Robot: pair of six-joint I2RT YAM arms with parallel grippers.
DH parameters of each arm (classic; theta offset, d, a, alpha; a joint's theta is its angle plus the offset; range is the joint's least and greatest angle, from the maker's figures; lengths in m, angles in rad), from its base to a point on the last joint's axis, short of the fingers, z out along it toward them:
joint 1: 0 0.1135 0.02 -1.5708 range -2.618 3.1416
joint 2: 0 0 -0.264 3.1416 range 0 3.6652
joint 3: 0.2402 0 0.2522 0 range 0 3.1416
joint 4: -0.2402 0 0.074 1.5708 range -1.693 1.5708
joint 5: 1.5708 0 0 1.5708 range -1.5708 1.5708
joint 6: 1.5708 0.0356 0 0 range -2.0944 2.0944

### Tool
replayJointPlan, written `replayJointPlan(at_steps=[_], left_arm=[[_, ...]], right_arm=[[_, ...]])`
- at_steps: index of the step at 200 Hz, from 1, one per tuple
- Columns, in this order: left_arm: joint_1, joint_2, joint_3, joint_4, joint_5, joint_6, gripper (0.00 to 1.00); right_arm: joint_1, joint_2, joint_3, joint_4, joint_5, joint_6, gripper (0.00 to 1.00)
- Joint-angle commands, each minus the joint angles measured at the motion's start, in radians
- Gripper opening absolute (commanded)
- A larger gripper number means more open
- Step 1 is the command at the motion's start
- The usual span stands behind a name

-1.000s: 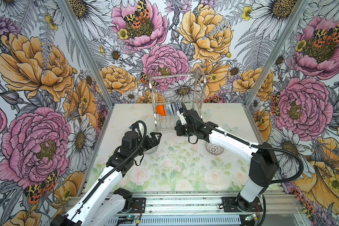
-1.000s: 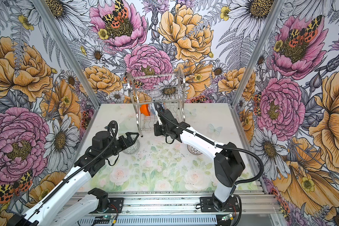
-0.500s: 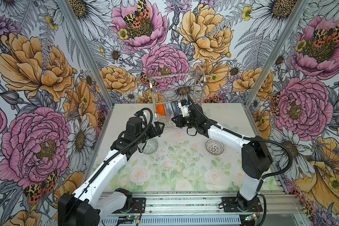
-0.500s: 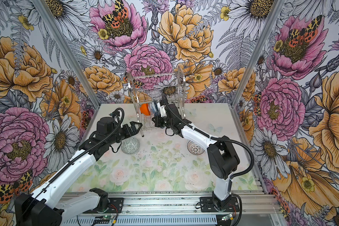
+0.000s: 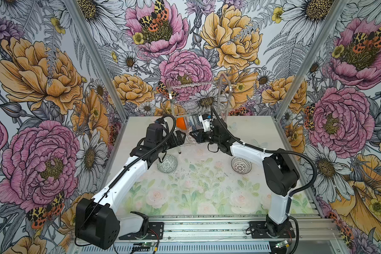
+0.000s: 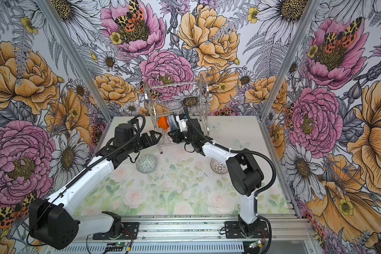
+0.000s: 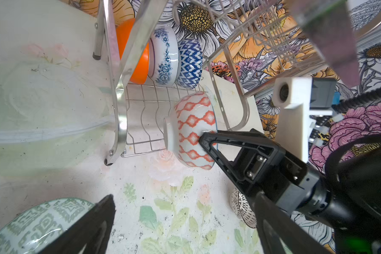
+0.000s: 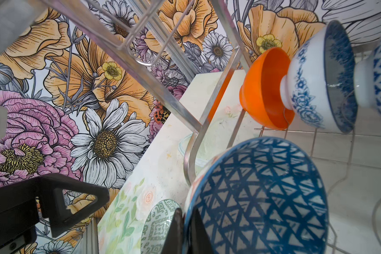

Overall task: Load the bowls into the dish rack
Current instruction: 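Lower the blue bowl upright into a rack slot with the right gripper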

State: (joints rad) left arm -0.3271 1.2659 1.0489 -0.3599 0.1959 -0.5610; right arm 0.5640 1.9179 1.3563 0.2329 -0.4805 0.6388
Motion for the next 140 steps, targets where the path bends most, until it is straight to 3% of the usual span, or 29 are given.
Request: replayJointPlan(at_steps=[1,140], left_arm=[[0.013,-0.018,-0.040,0.059,-0.012,0.019,0.99],[0.039,0.001,-0.052,0.075,0.037,-0.004,0.99]], right_arm=[[-0.017,0.029,-0.026,0.202,-0.043,0.050,0.00],[-0.061,0.121,-0.099,0.483,-0.102,0.198,0.00]])
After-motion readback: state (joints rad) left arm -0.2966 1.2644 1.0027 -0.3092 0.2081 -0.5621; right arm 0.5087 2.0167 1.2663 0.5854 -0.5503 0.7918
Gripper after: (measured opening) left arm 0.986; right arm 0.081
